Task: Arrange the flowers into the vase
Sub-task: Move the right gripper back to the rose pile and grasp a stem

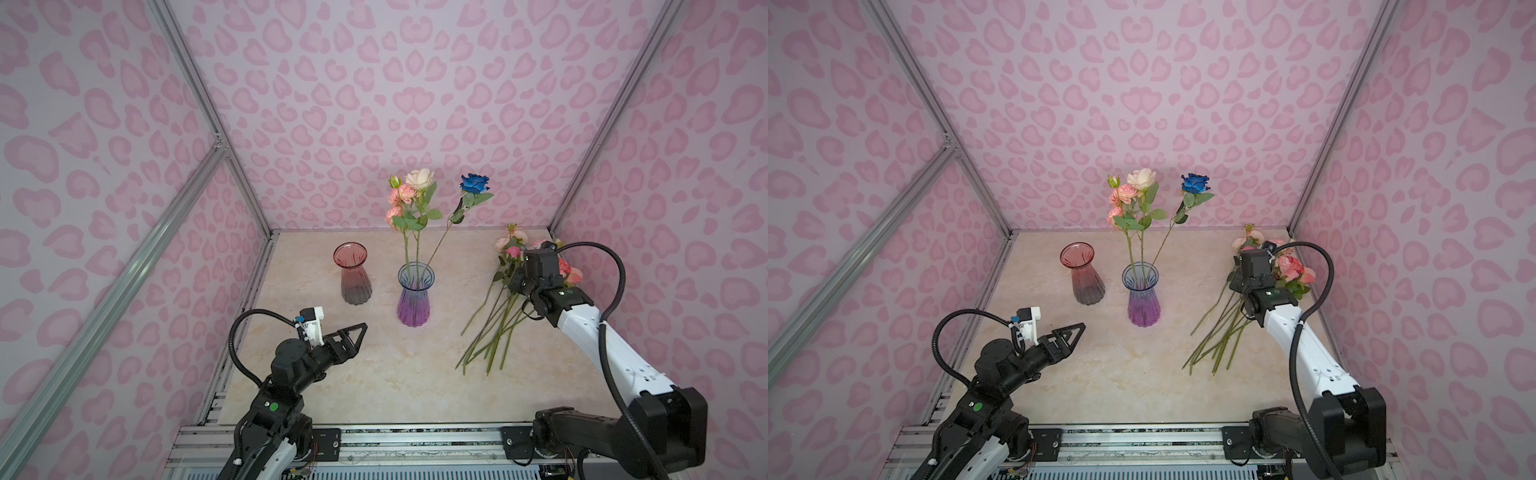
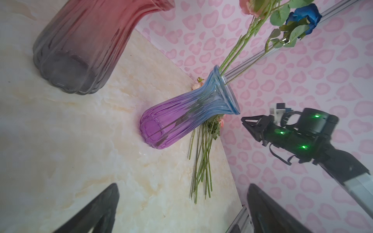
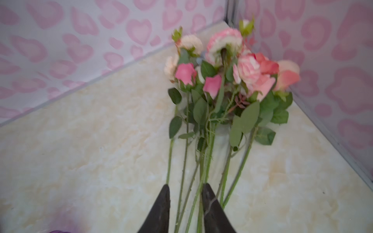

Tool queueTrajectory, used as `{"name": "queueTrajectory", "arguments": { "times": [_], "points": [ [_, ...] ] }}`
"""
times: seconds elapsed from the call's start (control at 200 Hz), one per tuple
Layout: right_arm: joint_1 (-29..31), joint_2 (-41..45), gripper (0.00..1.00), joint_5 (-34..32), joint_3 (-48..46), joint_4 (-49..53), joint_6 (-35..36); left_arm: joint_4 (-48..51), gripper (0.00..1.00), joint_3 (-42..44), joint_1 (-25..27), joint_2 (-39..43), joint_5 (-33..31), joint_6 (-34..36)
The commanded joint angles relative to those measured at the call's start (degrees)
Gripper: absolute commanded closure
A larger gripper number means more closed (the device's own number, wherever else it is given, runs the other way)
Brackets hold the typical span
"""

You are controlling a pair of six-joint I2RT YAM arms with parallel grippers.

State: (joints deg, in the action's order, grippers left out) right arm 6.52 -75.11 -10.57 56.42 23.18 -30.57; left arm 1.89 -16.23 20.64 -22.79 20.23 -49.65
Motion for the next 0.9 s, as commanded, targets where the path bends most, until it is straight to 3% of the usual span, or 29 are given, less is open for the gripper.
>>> {"name": "queueTrajectory", "arguments": {
  "times": [0.0, 0.225, 0.485, 0.59, 0.73, 0.9],
  "points": [
    [-3.7, -6.1, 0.68, 8.9, 0.1, -0.4, -3.8, -4.5, 0.02, 0.1, 1.7, -1.2, -0.1, 0.5],
    [-7.8, -21.8, 0.69, 13.7, 6.9, 1.7, -0.9, -4.0, 0.03, -2.3, 8.6, -6.7, -3.1, 3.0],
    [-8.6, -26.5, 0.77, 11.6, 8.6, 1.0, -1.7, -3.6, 0.03, -3.1, 12.1, -9.8, -5.4, 2.8],
    [-9.2, -28.7, 0.87, 12.7, 9.7, 0.6, -1.2, -2.9, 0.03, -3.5, 12.2, -8.8, -6.8, 3.4],
    [-9.3, -28.0, 0.97, 14.1, 9.4, -0.5, -0.2, -1.9, 0.02, -4.8, 12.2, -8.7, -8.1, 3.9],
    [-7.8, -20.0, 0.99, 14.5, 7.8, -0.2, -0.2, -1.7, 0.02, -6.3, 12.2, -10.1, -8.4, 4.2]
  ]
}}
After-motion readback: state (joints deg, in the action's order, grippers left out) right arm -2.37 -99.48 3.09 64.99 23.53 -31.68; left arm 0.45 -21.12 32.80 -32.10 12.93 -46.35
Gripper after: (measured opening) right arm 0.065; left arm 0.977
